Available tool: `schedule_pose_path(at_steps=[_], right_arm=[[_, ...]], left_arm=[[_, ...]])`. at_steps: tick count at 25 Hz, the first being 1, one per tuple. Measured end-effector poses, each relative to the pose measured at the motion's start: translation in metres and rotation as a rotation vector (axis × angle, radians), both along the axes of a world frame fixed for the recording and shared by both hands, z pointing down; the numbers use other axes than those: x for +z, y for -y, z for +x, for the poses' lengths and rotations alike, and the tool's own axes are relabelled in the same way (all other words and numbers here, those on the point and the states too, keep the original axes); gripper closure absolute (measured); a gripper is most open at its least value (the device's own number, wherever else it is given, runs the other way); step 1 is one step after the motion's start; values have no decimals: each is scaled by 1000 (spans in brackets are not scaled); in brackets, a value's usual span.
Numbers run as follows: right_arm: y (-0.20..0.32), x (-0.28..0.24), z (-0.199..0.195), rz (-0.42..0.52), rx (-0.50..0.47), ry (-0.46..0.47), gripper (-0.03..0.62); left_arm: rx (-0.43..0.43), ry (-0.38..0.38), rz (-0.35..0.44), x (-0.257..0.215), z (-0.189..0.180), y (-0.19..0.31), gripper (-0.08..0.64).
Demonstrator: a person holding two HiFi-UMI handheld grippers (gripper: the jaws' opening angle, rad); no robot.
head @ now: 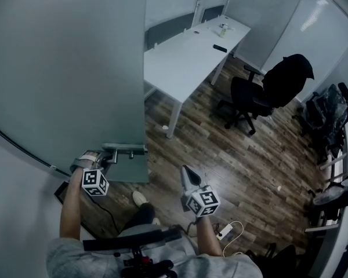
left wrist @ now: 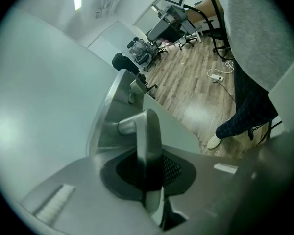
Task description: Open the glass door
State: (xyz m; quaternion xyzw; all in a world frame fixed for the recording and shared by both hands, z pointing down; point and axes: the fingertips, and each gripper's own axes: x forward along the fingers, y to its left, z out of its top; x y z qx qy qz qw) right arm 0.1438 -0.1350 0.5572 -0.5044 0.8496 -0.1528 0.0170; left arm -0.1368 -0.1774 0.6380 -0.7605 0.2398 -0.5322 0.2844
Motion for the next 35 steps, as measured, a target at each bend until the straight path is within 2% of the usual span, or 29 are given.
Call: schedule_pose_path(at_steps=[11, 23, 35], right_arm=[[-52, 5, 15, -9, -9, -2, 591], [-85, 3, 7, -9, -16, -9, 591], [-120, 3, -11, -22, 61, 9, 591]], left_arm=[[42, 36, -6, 2, -2, -43, 526], [79, 65, -19, 6, -9, -83, 528], [131, 59, -23, 6, -8, -118, 525]])
